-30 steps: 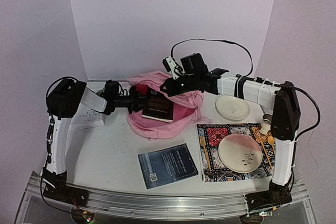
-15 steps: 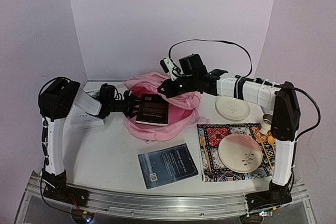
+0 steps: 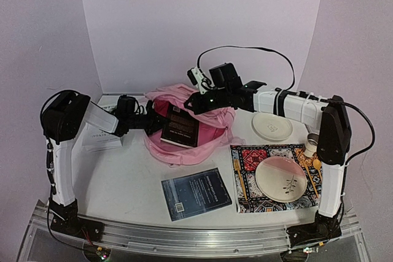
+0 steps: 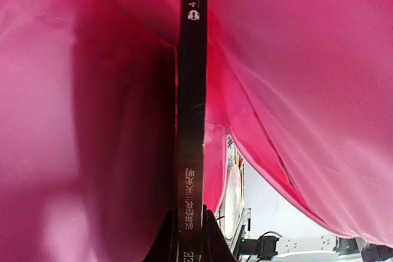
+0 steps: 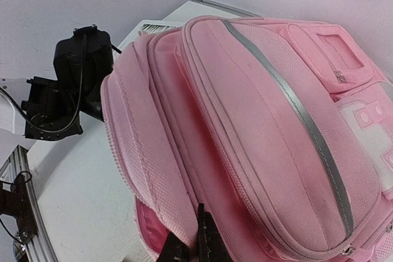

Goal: Pack the student bag
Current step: Place the book in the largest pocket of the bag.

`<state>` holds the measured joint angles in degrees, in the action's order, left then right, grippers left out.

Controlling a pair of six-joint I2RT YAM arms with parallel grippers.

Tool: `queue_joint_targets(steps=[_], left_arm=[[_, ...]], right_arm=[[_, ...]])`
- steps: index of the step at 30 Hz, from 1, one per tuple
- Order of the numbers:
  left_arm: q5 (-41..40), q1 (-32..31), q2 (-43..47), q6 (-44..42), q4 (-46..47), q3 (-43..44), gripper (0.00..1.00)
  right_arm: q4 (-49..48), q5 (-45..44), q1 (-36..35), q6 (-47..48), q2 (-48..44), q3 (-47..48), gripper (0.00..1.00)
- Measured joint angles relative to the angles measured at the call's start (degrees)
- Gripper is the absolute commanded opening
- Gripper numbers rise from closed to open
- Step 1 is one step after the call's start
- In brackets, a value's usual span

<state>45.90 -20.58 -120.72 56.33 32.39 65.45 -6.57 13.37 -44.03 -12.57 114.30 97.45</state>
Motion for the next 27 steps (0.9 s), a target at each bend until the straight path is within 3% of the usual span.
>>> queue_joint_targets(steps=[11, 15, 27], left_arm=[[-0.69, -0.03, -1.90, -2.10, -2.74, 6.89, 0.01], [-1.03, -0.15, -4.74, -1.09, -2.75, 11.04, 0.29], [-12.13, 1.43, -5.28, -0.02, -2.09, 7.64, 0.73]], right_arm=[[-1.14, 0.22, 0.16, -0.41, 0.00, 0.00, 0.00], [-1.73, 0.12, 0.33, -0.60, -0.06, -0.26, 0.00], [-1.11, -0.48, -0.12, -0.81, -0.12, -1.08, 0.00]])
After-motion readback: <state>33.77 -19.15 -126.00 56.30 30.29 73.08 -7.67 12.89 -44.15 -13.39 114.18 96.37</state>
